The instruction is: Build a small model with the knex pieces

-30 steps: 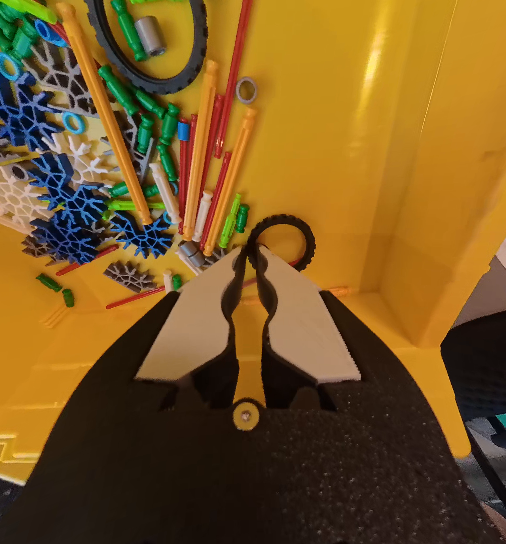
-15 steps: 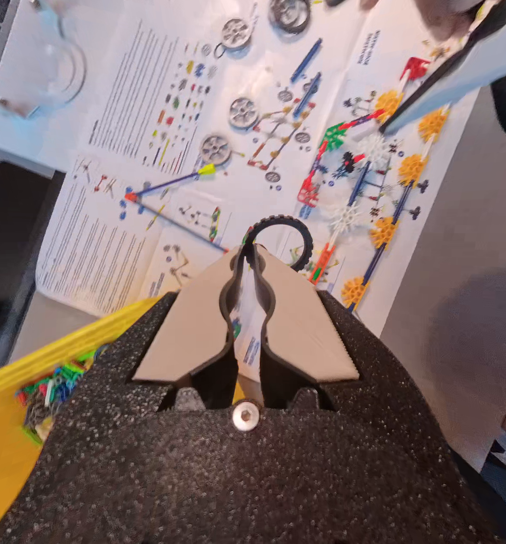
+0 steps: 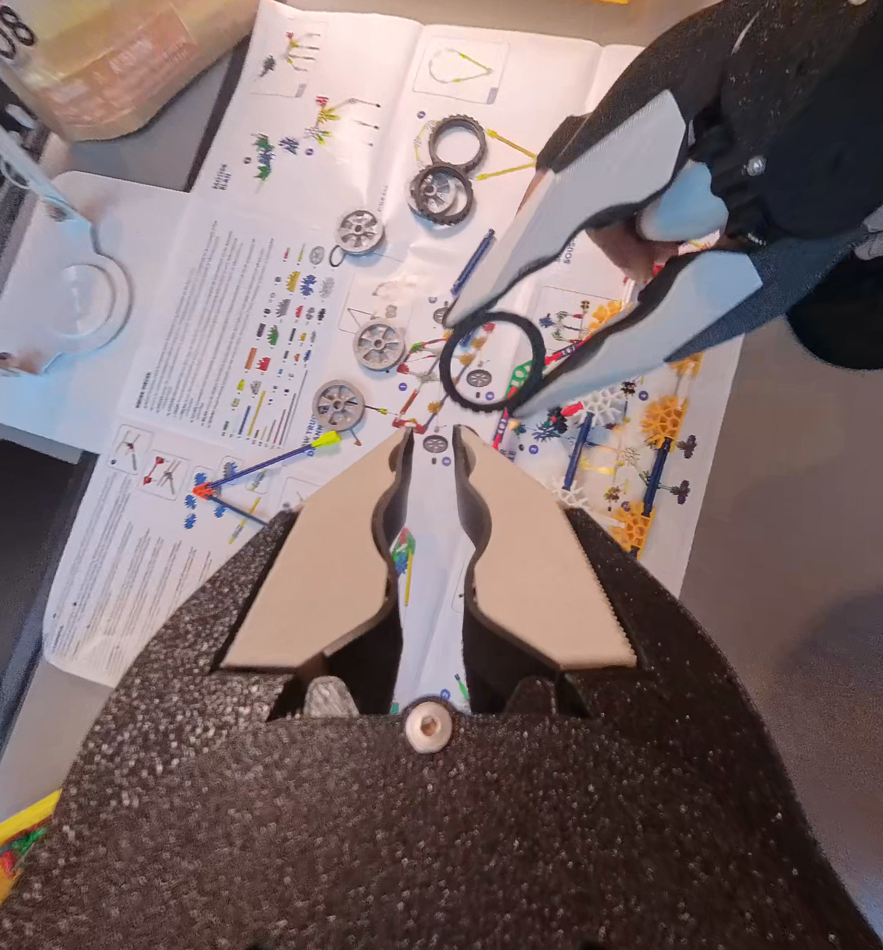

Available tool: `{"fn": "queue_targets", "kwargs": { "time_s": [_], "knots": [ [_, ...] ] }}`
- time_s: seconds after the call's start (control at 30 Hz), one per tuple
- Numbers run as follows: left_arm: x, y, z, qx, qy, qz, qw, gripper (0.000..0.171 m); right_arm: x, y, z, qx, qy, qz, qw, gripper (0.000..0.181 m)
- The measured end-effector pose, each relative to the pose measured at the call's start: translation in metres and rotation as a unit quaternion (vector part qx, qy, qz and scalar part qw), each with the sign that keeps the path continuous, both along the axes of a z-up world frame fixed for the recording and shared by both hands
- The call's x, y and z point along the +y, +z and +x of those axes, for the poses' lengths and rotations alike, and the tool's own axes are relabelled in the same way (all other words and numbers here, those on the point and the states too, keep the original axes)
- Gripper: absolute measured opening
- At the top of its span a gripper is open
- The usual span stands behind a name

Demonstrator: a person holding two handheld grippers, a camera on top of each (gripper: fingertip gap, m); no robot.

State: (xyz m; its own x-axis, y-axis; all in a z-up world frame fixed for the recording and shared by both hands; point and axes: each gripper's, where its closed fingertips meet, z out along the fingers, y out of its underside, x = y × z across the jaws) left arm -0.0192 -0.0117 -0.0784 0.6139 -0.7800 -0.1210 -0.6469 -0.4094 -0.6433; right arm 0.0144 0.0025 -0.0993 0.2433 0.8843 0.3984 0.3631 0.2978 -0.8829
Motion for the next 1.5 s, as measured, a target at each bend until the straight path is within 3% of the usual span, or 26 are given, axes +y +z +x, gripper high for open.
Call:
{"fn": "queue_targets", "kwargs": {
  "time_s": [0.13, 0.2, 0.37, 0.43, 0.53, 0.63, 0.73, 1.27, 1.4, 1.5],
  "knots": [
    [0.007, 0.012, -0.067, 0.015, 0.078, 0.030, 0.996, 0.021, 0.077, -0.048, 0.041, -0.080, -0.109, -0.053, 0.989, 0.043],
    [0.010, 0.010, -0.113, 0.044, 0.125, 0.033, 0.991, 0.021, 0.099, -0.071, 0.056, -0.123, -0.139, -0.070, 0.980, 0.044],
    [0.008, -0.012, -0.208, 0.079, 0.226, 0.005, 0.971, 0.021, 0.116, -0.092, 0.059, -0.155, -0.161, -0.118, 0.967, 0.045],
    [0.005, -0.024, -0.233, 0.085, 0.250, -0.017, 0.964, 0.021, 0.116, -0.100, 0.062, -0.176, -0.163, -0.124, 0.963, 0.056],
    [-0.001, -0.045, -0.260, 0.097, 0.269, -0.052, 0.957, 0.023, 0.118, -0.083, 0.067, -0.142, -0.173, -0.116, 0.968, 0.065],
    [-0.009, -0.064, -0.274, 0.110, 0.267, -0.094, 0.953, 0.024, 0.122, -0.051, 0.075, -0.064, -0.179, -0.104, 0.976, 0.065],
    [-0.015, -0.080, -0.279, 0.120, 0.257, -0.130, 0.950, 0.023, 0.122, -0.037, 0.086, -0.019, -0.181, -0.102, 0.978, 0.062],
    [0.017, -0.124, -0.268, 0.159, 0.215, -0.156, 0.951, 0.007, 0.117, -0.038, 0.089, -0.026, -0.174, -0.079, 0.981, 0.058],
    [0.018, -0.118, -0.270, 0.171, 0.211, -0.138, 0.952, 0.001, 0.116, -0.034, 0.090, -0.021, -0.174, -0.073, 0.982, 0.057],
    [0.017, -0.082, -0.261, 0.140, 0.214, -0.094, 0.962, 0.000, 0.115, -0.028, 0.091, -0.012, -0.173, -0.066, 0.983, 0.056]
  ]
}}
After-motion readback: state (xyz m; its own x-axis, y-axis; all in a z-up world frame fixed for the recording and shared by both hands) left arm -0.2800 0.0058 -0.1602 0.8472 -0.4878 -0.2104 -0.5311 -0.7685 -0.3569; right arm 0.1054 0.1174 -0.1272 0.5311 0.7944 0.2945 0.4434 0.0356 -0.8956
